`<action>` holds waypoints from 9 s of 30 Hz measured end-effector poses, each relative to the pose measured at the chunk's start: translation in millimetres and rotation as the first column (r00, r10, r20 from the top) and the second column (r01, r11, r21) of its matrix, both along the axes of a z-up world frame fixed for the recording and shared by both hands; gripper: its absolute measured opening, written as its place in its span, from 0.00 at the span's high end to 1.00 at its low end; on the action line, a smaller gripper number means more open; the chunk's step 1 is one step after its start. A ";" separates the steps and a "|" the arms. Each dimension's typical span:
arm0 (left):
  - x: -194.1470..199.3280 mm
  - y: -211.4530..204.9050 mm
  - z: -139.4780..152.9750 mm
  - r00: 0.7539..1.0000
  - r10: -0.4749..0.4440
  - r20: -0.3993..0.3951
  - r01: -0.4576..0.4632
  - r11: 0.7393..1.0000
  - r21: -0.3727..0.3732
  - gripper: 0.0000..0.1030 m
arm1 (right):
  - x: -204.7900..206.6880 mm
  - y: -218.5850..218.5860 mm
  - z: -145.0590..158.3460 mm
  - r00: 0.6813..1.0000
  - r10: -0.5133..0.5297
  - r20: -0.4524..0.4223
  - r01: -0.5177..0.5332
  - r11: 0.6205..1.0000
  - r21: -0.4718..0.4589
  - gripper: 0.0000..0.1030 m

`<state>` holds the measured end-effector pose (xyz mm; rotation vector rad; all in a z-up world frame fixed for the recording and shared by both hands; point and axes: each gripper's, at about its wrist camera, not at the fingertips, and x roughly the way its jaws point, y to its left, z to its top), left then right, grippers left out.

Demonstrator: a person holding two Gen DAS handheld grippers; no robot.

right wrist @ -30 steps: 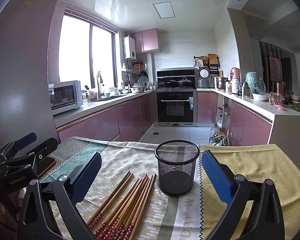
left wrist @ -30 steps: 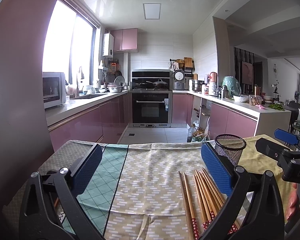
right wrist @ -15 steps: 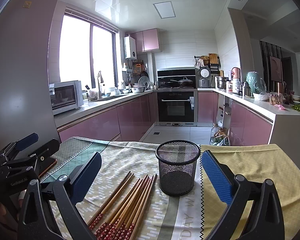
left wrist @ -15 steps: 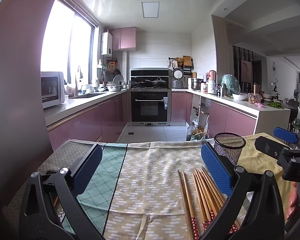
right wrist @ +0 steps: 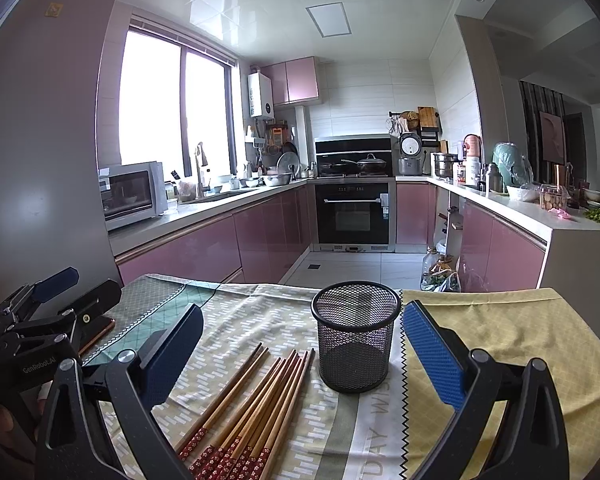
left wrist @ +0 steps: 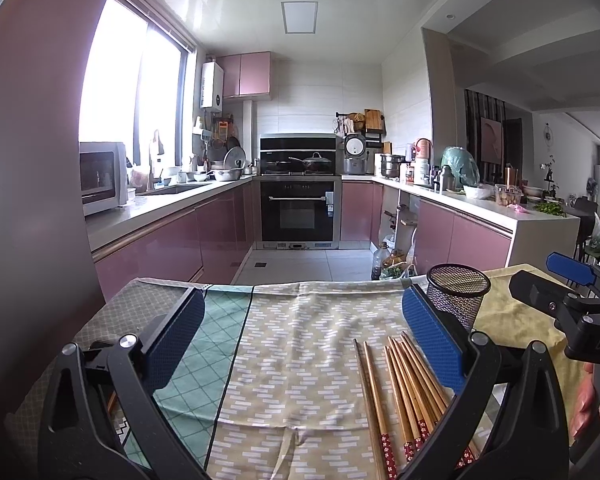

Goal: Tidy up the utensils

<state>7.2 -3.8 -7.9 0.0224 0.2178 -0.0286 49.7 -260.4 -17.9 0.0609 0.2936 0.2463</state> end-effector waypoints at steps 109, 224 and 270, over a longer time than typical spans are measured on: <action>152.2 -44.9 -107.3 0.727 -0.230 -0.647 0.301 0.954 0.000 0.70 | 98.7 35.0 -99.1 0.802 0.079 -0.592 -0.213 0.964 -0.159 0.74; 123.6 -22.0 -70.3 0.773 -0.328 -0.543 0.350 0.934 -0.066 0.53 | 67.4 -1.9 -79.1 0.800 0.290 -0.525 -0.267 0.956 0.121 0.53; 146.5 -54.1 -112.6 0.702 -0.272 -0.658 0.345 0.938 -0.020 0.74 | 85.8 45.1 -101.1 0.809 0.111 -0.577 -0.222 0.967 -0.126 0.80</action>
